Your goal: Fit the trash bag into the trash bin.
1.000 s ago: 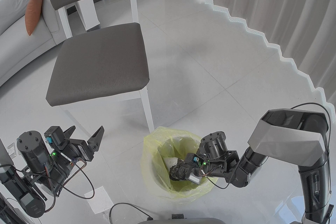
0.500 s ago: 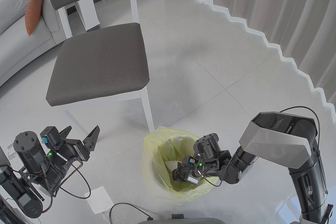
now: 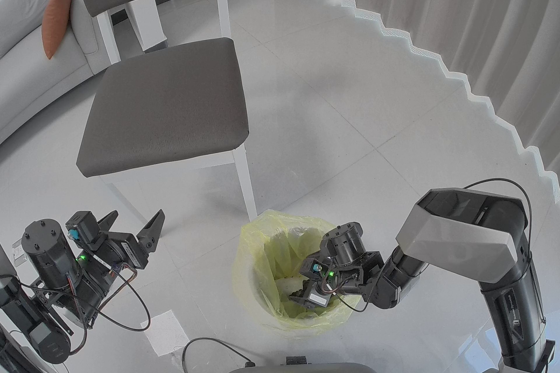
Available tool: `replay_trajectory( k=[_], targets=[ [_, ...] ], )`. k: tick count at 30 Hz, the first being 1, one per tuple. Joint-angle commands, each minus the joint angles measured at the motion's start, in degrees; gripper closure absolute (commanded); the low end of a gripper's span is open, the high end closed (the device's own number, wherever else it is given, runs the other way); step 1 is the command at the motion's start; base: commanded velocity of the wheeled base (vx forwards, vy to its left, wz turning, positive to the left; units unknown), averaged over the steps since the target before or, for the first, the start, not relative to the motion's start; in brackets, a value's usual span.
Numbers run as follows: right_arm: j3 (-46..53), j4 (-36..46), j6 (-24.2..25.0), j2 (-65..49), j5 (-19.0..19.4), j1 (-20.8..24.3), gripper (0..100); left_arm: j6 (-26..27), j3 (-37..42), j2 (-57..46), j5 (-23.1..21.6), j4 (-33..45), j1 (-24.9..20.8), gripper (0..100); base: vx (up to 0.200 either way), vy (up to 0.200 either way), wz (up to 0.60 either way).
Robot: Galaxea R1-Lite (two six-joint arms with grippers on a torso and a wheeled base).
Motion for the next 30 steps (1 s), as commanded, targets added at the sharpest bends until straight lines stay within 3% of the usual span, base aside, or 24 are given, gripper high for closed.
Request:
replay_trajectory(
  k=[1, 10, 11, 14, 19, 20, 21, 25, 30],
  targets=[
    [0.8, -0.7, 0.0, -0.9, 0.0, 0.5, 0, 0.0, 0.0, 0.4, 0.0, -1.0, -0.1, 0, 0.000, 0.000, 0.00],
    [10.6, -8.9, 0.4, -9.5, -0.6, 1.3, 0, 0.3, -5.5, 5.9, 1.1, -1.0, -4.4, 0, 0.000, 0.000, 0.00],
    [15.5, -13.7, 1.3, -13.4, -1.0, 1.4, 0, 0.7, -8.8, 8.8, 2.9, -0.8, -6.2, 0, 0.000, 0.000, 0.00],
    [20.0, -17.4, 3.0, -17.1, -2.7, 1.3, 0, 0.7, -10.9, 11.4, 3.1, 0.4, -7.7, 0, 0.000, 0.000, 0.00],
    [30.1, -25.4, 12.5, -27.4, -8.6, -1.4, 0, -0.5, -15.9, 14.6, 2.8, 18.8, -9.6, 0, 0.000, 0.000, 0.00],
    [30.1, -25.4, 12.5, -27.4, -8.6, -1.4, 0, -0.5, -15.9, 14.6, 2.8, 18.8, -9.6, 0, 0.000, 0.000, 0.00],
    [33.0, -25.4, 13.3, -31.6, -9.0, -3.1, 0, -2.5, -19.9, 14.9, 2.8, 26.1, -9.6, 0, 0.000, 0.000, 0.00],
    [37.0, -24.7, 13.3, -38.3, -9.1, -7.2, 0, -5.1, -28.0, 16.7, -1.3, 39.1, -8.1, 0, 0.000, 0.000, 0.00],
    [41.2, -21.6, 13.4, -43.5, -9.2, -10.3, 0, -4.9, -32.0, 21.1, -5.0, 41.4, -6.7, 0, 0.000, 0.000, 0.00]
  ],
)
